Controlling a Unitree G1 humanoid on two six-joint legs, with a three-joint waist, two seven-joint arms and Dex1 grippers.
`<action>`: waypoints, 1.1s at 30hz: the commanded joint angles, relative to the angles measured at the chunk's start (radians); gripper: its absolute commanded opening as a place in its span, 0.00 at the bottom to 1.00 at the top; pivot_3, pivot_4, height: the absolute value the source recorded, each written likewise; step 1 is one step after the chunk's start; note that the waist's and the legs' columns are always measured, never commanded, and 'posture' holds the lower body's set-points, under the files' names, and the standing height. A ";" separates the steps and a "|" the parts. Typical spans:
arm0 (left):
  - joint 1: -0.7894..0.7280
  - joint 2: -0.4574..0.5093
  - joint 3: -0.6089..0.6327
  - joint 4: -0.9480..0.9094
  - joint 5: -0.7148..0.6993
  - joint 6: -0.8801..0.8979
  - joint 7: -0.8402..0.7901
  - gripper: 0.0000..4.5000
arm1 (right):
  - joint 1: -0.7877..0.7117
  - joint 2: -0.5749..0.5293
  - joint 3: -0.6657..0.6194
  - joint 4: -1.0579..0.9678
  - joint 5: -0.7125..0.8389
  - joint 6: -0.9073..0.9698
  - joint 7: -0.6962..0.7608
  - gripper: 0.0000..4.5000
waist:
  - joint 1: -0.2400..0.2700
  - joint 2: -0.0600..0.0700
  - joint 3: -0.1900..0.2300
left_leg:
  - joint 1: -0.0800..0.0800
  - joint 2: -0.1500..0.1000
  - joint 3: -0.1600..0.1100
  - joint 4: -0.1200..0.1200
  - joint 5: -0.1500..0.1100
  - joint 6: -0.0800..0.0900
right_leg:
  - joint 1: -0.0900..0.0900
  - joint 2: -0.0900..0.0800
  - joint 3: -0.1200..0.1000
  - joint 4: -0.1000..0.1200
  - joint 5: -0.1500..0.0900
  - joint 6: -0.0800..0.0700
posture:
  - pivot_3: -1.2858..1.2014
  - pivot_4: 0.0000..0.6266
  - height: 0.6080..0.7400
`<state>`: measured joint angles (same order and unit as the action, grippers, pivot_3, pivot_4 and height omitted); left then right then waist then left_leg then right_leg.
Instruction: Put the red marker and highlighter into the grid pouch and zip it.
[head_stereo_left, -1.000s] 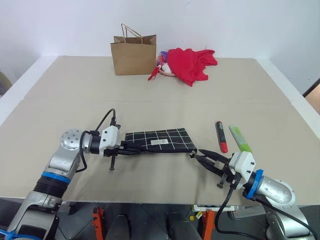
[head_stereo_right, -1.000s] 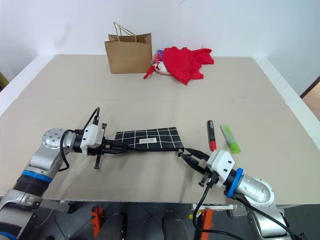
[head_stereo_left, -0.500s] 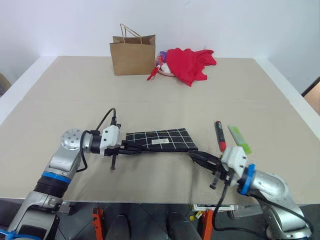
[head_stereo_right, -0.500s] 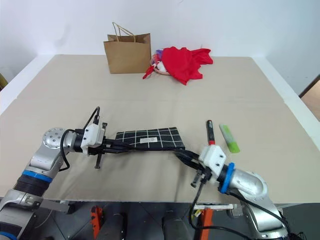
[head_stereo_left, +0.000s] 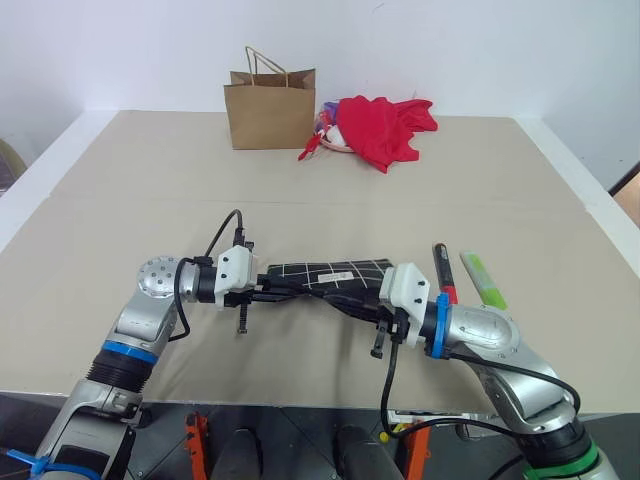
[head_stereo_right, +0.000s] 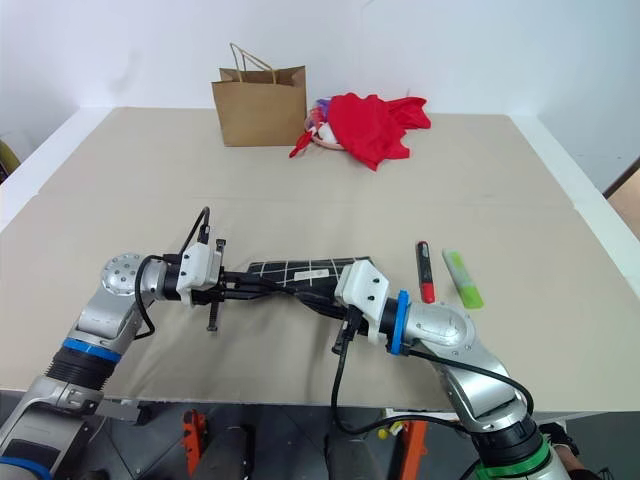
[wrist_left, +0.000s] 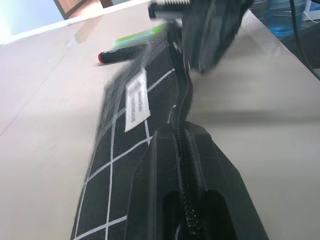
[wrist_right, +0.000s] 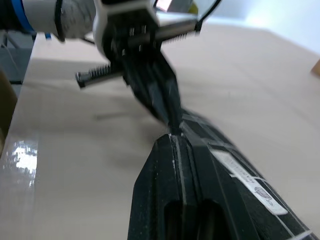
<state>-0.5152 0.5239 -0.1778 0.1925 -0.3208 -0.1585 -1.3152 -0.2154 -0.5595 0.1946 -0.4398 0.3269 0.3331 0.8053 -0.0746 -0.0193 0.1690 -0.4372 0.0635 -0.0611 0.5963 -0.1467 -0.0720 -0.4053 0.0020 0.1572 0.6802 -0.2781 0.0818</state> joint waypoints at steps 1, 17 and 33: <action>-0.018 -0.004 0.021 -0.027 -0.001 -0.020 0.009 0.00 | -0.023 0.009 0.000 -0.016 0.004 0.000 0.005 0.00 | 0.000 0.000 0.000 | 0.000 0.000 0.000 0.000 0.000 0.000 | 0.000 0.000 0.000 0.000 0.000 0.000 | 0.52 0.24 1.00; -0.031 -0.060 -0.004 0.000 0.034 -0.058 0.021 0.00 | -0.165 0.163 0.088 0.045 -0.001 0.058 -0.008 0.00 | -0.003 0.000 0.000 | 0.000 0.000 -0.001 0.000 0.000 0.000 | 0.000 0.001 0.000 0.000 0.001 0.000 | 0.52 0.24 1.00; -0.039 -0.086 0.005 0.005 0.042 -0.063 0.027 0.00 | -0.190 0.223 0.076 0.107 -0.016 0.063 -0.015 0.00 | -0.003 0.000 0.000 | 0.000 0.000 -0.001 0.000 0.000 0.000 | 0.000 0.000 -0.001 0.000 0.001 0.000 | 0.52 0.24 1.00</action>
<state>-0.5356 0.4460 -0.1820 0.2276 -0.2638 -0.2000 -1.2920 -0.4010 -0.3427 0.2792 -0.3131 0.3050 0.4047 0.7969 -0.0777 -0.0193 0.1690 -0.4374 0.0636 -0.0624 0.5962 -0.1466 -0.0722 -0.4052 0.0025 0.1562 0.6803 -0.2774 0.0820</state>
